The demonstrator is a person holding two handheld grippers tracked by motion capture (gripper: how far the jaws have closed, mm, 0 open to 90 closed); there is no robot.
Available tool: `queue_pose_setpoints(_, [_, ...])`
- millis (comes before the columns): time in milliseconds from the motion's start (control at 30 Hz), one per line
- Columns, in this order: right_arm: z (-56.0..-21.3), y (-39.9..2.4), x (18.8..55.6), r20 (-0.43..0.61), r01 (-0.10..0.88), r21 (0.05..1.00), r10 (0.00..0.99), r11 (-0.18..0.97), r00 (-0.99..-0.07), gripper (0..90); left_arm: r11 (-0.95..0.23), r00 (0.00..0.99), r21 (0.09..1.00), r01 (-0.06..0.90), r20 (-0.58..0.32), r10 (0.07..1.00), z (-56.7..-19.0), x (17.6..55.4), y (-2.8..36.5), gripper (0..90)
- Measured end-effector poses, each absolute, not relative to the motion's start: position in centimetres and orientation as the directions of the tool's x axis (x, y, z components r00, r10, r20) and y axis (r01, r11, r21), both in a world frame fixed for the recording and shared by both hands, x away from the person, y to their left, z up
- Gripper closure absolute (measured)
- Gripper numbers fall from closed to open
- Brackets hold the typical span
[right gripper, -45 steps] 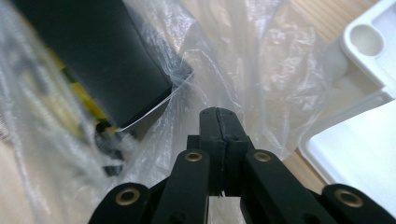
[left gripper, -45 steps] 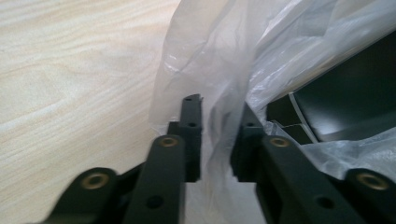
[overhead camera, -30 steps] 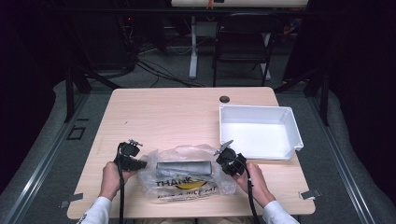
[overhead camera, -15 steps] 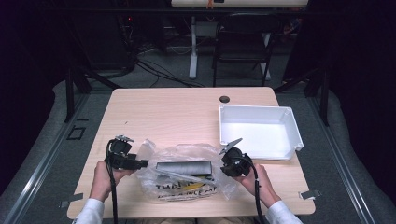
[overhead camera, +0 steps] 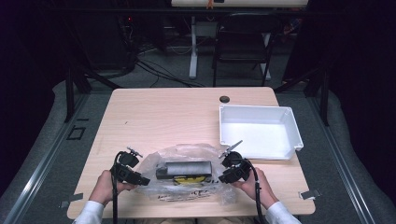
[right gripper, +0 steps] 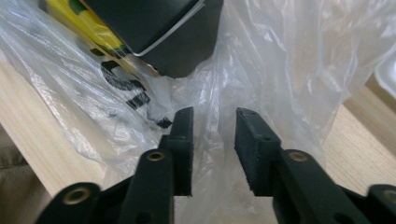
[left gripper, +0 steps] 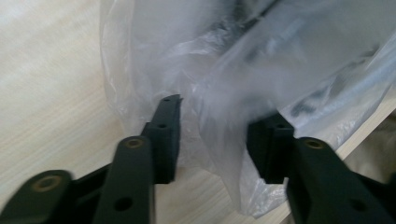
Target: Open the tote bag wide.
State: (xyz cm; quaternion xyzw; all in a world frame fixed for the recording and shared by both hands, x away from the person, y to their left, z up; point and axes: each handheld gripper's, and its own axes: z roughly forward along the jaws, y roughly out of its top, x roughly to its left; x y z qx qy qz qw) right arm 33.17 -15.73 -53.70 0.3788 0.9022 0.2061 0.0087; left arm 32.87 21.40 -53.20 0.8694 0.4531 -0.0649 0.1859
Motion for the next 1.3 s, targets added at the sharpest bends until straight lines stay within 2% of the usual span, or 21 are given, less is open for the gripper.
queue_pose_setpoints(167, [-54.3, -15.6, 33.3, 0.133, 0.677, 0.361, 0.684, 0.641, -0.718, 83.7, -0.499, 0.563, 0.271, 0.823, -0.276, 0.779, -53.9, 33.3, 22.2, 80.3])
queue_pose_setpoints(267, [-54.5, -15.2, 33.2, 0.117, 0.674, 0.361, 0.686, 0.644, -0.718, 89.6, -0.484, 0.550, 0.277, 0.830, -0.258, 0.795, -54.1, 33.5, 22.4, 86.4])
queue_pose_setpoints(400, [-54.6, -15.3, 33.3, 0.100, 0.680, 0.341, 0.694, 0.649, -0.713, 90.0, -0.448, 0.519, 0.296, 0.843, -0.233, 0.822, -54.3, 34.1, 23.1, 88.9])
queue_pose_setpoints(467, [-54.6, -15.5, 33.3, 0.083, 0.687, 0.346, 0.708, 0.639, -0.701, 90.0, -0.443, 0.502, 0.293, 0.847, -0.168, 0.849, -54.5, 34.5, 23.6, 89.3])
queue_pose_setpoints(500, [-54.7, -15.6, 33.4, 0.025, 0.680, 0.334, 0.715, 0.653, -0.699, 90.0, -0.412, 0.475, 0.299, 0.861, -0.182, 0.861, -54.6, 34.8, 24.2, 89.4])
queue_pose_setpoints(567, [-54.9, -16.2, 33.7, 0.068, 0.705, 0.346, 0.733, 0.619, -0.677, 90.0, -0.400, 0.473, 0.307, 0.863, -0.217, 0.854, -54.6, 35.1, 24.8, 89.1])
queue_pose_setpoints(633, [-54.8, -16.2, 33.7, 0.073, 0.701, 0.361, 0.730, 0.616, -0.679, 90.0, -0.398, 0.476, 0.318, 0.860, -0.222, 0.851, -54.3, 35.1, 24.8, 85.2])
queue_pose_setpoints(700, [-54.4, -16.0, 33.7, 0.060, 0.686, 0.350, 0.716, 0.637, -0.695, 90.0, -0.393, 0.480, 0.336, 0.856, -0.232, 0.846, -53.9, 34.9, 24.6, 76.3])
queue_pose_setpoints(867, [-54.2, -15.7, 33.5, 0.057, 0.676, 0.360, 0.708, 0.643, -0.704, 90.0, -0.383, 0.495, 0.400, 0.833, -0.227, 0.839, -51.9, 33.9, 24.4, 43.7])
queue_pose_setpoints(1000, [-54.2, -15.8, 33.5, 0.066, 0.682, 0.373, 0.715, 0.629, -0.696, 90.0, -0.384, 0.517, 0.451, 0.806, -0.218, 0.828, -50.3, 33.2, 24.4, 29.3])
queue_pose_setpoints(1100, [-54.1, -15.8, 33.5, 0.064, 0.678, 0.370, 0.711, 0.635, -0.701, 90.0, -0.390, 0.540, 0.487, 0.782, -0.215, 0.814, -49.4, 32.8, 24.1, 25.1])
queue_pose_setpoints(1200, [-54.0, -15.9, 33.5, 0.063, 0.673, 0.372, 0.706, 0.639, -0.705, 89.9, -0.393, 0.562, 0.539, 0.745, -0.190, 0.805, -48.9, 32.7, 23.4, 24.6])
queue_pose_setpoints(1267, [-54.0, -15.9, 33.5, 0.065, 0.673, 0.371, 0.705, 0.640, -0.707, 89.9, -0.391, 0.570, 0.567, 0.725, -0.175, 0.803, -49.0, 32.7, 22.8, 30.8])
queue_pose_setpoints(1300, [-54.1, -15.9, 33.5, 0.062, 0.674, 0.374, 0.708, 0.637, -0.703, 89.9, -0.386, 0.571, 0.582, 0.716, -0.169, 0.803, -49.2, 32.8, 22.5, 40.4])
